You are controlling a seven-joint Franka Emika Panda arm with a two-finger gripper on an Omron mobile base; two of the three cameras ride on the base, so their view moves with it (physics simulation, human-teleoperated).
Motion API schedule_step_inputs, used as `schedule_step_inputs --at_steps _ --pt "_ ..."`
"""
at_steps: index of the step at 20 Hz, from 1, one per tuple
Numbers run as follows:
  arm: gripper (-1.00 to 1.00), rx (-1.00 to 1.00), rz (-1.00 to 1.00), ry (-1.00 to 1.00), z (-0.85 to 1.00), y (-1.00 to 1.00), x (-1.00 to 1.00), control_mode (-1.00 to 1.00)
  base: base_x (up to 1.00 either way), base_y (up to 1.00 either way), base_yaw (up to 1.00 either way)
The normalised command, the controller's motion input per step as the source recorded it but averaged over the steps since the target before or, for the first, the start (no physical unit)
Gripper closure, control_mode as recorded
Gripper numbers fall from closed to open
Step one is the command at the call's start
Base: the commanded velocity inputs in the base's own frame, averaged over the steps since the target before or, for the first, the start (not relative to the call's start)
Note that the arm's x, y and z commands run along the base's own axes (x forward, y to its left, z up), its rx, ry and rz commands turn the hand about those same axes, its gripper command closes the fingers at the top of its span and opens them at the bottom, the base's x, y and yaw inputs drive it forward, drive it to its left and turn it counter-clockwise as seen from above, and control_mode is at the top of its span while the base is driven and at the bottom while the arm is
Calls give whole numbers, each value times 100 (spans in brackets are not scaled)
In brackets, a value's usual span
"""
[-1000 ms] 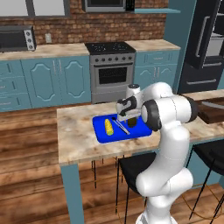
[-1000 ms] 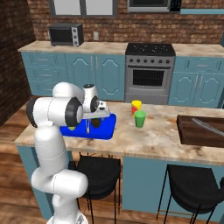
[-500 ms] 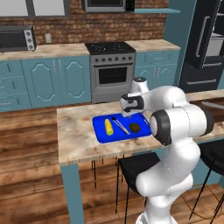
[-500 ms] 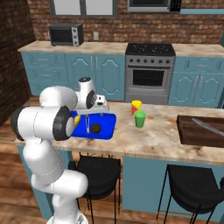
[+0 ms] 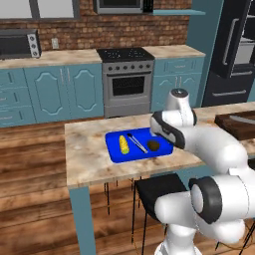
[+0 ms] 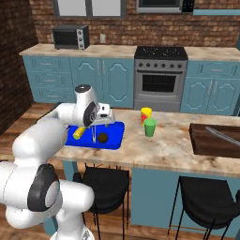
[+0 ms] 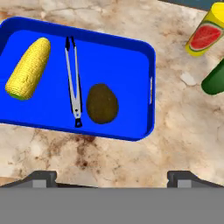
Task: Gather the avocado and corn from the fridge and place them on a tray on the dining counter. Then gather the chicken drumstick and fish from the fridge and place them on the other tray.
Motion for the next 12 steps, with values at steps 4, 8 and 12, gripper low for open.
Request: schedule_step_inputs --at_steps 4,8,12 --pt "-100 3 -2 0 51 0 -100 -100 0 0 0" --pt "-100 1 0 0 49 0 -100 -100 0 0 0" --pt "-100 0 -1 0 33 0 -100 -100 0 0 0"
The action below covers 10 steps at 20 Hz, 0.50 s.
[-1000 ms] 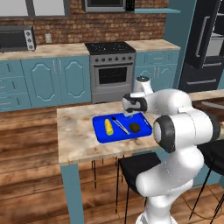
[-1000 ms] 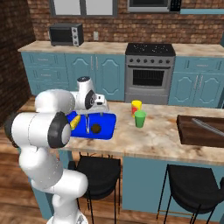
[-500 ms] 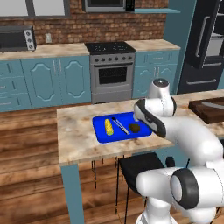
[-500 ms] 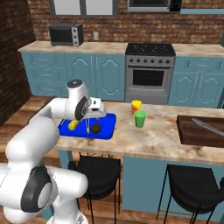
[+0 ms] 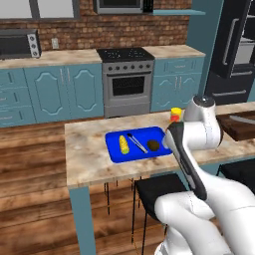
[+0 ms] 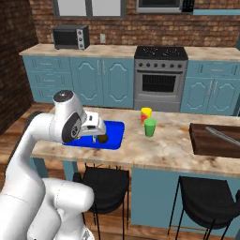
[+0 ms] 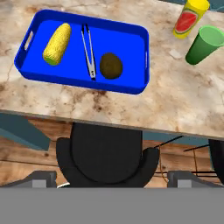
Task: Gather the avocado and corn from the fridge and place them on a tray on the dining counter. Then gather the chicken drumstick and fish from the fridge and place them on the other tray.
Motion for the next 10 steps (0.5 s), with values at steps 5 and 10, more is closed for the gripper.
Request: schedule_step_inputs --at_steps 5,10 --pt "-100 0 -1 0 39 1 -100 -100 0 0 0" --pt "-100 0 -1 0 -2 15 -79 -100 0 0 0"
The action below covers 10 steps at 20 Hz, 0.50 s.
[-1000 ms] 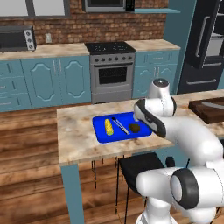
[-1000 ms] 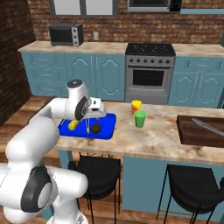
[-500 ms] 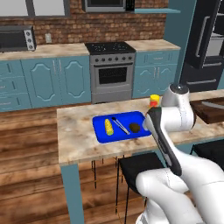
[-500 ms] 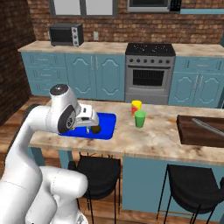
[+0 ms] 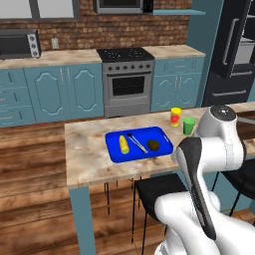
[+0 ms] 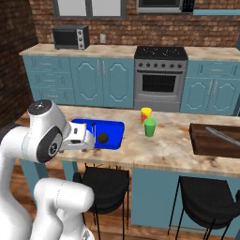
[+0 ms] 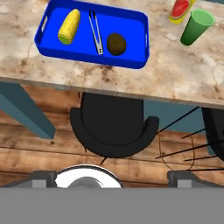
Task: Gather the avocado and corn from the fridge and place them on a tray on the dining counter. Then gather the chicken drumstick and fish from the fridge and place them on the other tray.
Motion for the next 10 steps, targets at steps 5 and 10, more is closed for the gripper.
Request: schedule_step_inputs --at_steps 5,10 --pt "-100 -1 1 1 -8 4 -17 100 -16 -4 -2" --pt "-100 0 0 0 0 0 0 100 -49 -91 -20"
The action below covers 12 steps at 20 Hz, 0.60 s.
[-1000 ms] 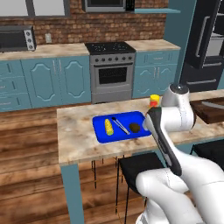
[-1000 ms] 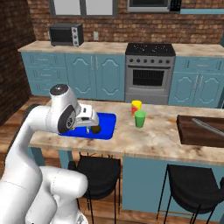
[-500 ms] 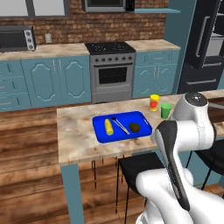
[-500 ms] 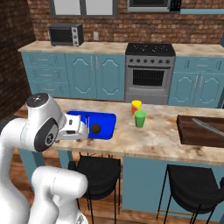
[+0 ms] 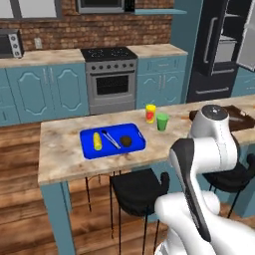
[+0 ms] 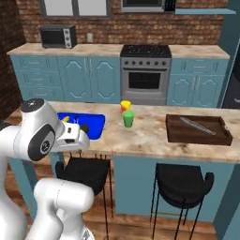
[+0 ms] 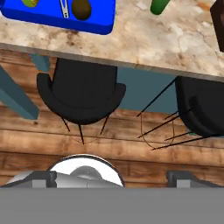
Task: Gather the avocado and corn from the fridge and place them on a tray on the dining counter. Then gather the chicken drumstick and fish from the fridge and place them on the other tray.
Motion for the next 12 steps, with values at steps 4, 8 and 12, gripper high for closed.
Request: schedule_step_inputs --at_steps 4,8,12 --pt "-100 0 0 0 0 0 0 100 -19 -100 -18" --pt "-100 0 0 0 0 0 0 100 -1 -100 -17" --pt "-100 0 0 0 0 0 0 100 0 -100 -16"
